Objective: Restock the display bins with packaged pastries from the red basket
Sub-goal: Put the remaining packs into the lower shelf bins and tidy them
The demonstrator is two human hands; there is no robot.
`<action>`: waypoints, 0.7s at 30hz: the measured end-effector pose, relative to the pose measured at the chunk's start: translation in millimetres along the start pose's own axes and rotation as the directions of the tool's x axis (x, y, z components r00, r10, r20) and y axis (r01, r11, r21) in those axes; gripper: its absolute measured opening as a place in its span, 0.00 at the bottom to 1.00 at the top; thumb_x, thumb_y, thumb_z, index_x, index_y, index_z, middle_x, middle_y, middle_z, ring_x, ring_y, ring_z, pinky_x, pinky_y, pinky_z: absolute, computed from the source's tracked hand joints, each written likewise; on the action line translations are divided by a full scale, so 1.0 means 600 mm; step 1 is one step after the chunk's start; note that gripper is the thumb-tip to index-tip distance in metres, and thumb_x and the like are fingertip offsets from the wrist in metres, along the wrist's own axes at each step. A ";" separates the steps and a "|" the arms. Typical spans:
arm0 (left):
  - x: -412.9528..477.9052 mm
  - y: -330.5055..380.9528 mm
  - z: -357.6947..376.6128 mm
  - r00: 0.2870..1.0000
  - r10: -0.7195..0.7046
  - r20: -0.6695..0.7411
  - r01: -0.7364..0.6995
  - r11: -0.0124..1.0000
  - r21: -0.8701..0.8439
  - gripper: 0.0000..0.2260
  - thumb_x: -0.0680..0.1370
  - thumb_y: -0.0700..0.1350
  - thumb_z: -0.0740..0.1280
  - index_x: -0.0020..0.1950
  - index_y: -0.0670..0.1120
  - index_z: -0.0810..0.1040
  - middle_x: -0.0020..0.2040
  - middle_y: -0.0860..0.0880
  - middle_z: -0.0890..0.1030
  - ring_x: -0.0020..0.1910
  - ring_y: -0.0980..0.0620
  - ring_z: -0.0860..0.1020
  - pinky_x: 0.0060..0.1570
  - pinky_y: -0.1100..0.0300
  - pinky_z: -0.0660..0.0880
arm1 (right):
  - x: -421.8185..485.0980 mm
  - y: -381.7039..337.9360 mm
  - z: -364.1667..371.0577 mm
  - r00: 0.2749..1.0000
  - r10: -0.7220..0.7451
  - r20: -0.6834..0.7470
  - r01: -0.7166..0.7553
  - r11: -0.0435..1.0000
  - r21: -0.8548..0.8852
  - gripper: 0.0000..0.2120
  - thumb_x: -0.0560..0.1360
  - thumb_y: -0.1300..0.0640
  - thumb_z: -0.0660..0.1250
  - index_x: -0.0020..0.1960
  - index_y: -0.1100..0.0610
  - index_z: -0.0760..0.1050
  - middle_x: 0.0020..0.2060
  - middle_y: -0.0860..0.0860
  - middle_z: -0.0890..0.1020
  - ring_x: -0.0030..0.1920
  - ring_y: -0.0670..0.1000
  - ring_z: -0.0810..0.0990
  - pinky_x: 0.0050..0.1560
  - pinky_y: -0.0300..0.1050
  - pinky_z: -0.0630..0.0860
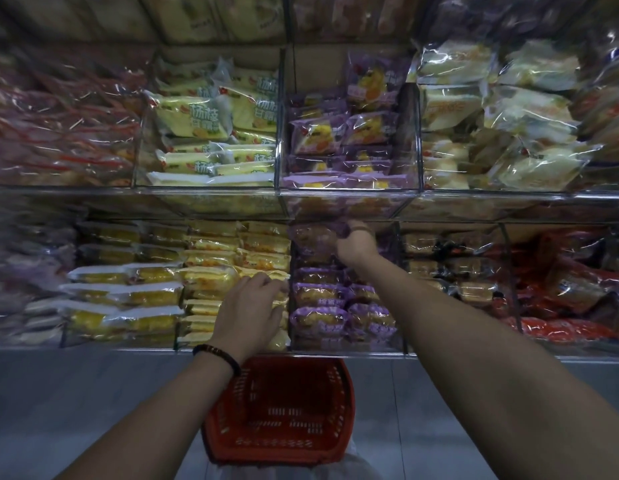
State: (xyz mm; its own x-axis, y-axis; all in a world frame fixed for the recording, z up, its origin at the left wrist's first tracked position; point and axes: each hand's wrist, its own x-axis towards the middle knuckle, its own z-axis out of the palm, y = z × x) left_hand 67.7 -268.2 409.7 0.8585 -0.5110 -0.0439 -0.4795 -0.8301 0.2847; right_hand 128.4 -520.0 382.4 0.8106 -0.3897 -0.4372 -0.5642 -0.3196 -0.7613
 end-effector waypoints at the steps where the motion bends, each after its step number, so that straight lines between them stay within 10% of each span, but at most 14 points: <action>1: 0.001 0.001 -0.006 1.000 -0.021 -0.002 0.020 0.998 -0.051 0.18 0.79 0.51 0.71 0.69 0.56 0.76 0.59 0.55 0.78 0.57 0.51 0.78 0.55 0.56 0.77 | -0.012 0.006 -0.010 0.999 -0.044 0.016 0.043 0.998 0.053 0.17 0.78 0.59 0.75 0.65 0.55 0.78 0.54 0.52 0.85 0.56 0.56 0.84 0.58 0.53 0.83; 8: 0.008 0.033 -0.024 0.996 -0.085 0.041 0.094 0.884 -0.459 0.36 0.77 0.54 0.77 0.80 0.57 0.64 0.68 0.57 0.73 0.54 0.58 0.78 0.51 0.64 0.74 | -0.168 0.086 -0.075 0.971 -0.238 0.000 0.238 0.971 0.036 0.10 0.76 0.51 0.77 0.55 0.46 0.82 0.48 0.50 0.85 0.44 0.51 0.86 0.42 0.52 0.85; 13: -0.015 0.048 0.018 0.990 0.051 0.133 0.015 0.890 -0.456 0.22 0.77 0.44 0.76 0.69 0.57 0.78 0.60 0.56 0.81 0.55 0.58 0.79 0.58 0.57 0.78 | -0.246 0.145 -0.040 0.973 -0.230 -0.036 0.226 0.970 -0.088 0.13 0.74 0.52 0.80 0.57 0.50 0.83 0.42 0.43 0.83 0.37 0.36 0.79 0.39 0.30 0.73; 21: -0.040 0.024 0.074 0.957 -0.074 0.280 0.163 0.938 -0.306 0.13 0.77 0.40 0.74 0.60 0.50 0.85 0.55 0.53 0.82 0.52 0.55 0.80 0.54 0.64 0.75 | -0.254 0.184 0.016 0.984 -0.117 0.136 0.137 0.979 -0.153 0.20 0.76 0.42 0.73 0.64 0.49 0.80 0.50 0.46 0.83 0.50 0.47 0.82 0.53 0.48 0.80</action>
State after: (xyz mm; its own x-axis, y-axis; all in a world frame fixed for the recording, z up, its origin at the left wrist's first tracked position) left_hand 32.5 -277.8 372.3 0.8063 -0.4898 -0.3317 -0.2544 -0.7933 0.5531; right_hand -56.1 -487.4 360.3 0.8848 -0.2288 -0.4060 -0.4647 -0.4986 -0.7317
